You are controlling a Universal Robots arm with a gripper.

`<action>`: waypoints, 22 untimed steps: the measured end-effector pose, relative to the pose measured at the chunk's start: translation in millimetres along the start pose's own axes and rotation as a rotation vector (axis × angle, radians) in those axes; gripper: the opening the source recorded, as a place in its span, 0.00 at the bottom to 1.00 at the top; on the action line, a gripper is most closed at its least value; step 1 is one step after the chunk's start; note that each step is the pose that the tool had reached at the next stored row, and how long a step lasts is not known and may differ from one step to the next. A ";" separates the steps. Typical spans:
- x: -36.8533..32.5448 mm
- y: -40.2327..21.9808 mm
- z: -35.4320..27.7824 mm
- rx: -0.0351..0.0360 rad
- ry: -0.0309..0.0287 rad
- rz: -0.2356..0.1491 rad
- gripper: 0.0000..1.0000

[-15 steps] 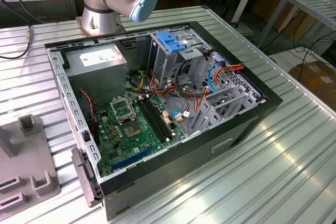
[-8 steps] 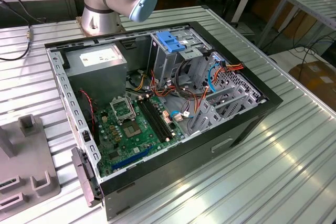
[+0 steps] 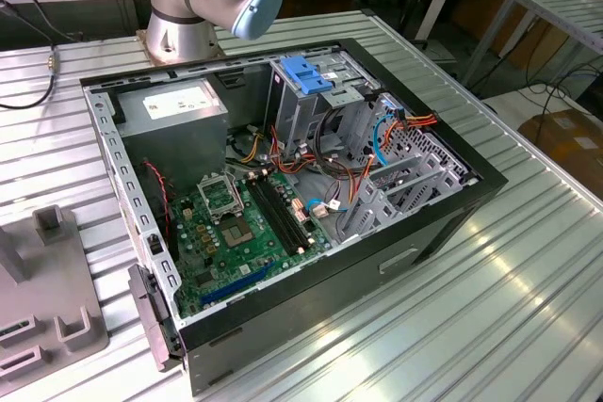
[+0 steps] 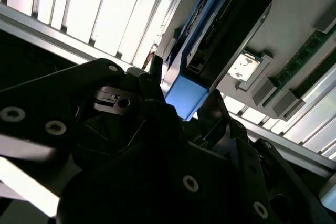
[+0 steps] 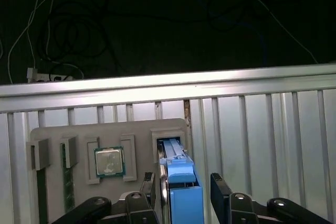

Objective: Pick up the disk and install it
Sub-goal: 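Pick up the disk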

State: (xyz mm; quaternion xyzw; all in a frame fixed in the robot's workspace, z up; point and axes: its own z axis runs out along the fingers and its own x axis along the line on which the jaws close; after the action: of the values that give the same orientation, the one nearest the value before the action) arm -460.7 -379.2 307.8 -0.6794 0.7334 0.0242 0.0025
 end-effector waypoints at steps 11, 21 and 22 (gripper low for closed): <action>0.2 -0.5 3.9 0.0019 0.0137 -0.008 0.53; 0.1 -1.2 5.6 0.0060 0.0306 -0.008 0.45; 0.2 -1.4 5.9 0.0062 0.0306 -0.008 0.45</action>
State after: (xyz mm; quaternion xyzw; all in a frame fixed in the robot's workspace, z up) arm -459.5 -379.3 301.8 -0.6826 0.7307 0.0115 -0.0066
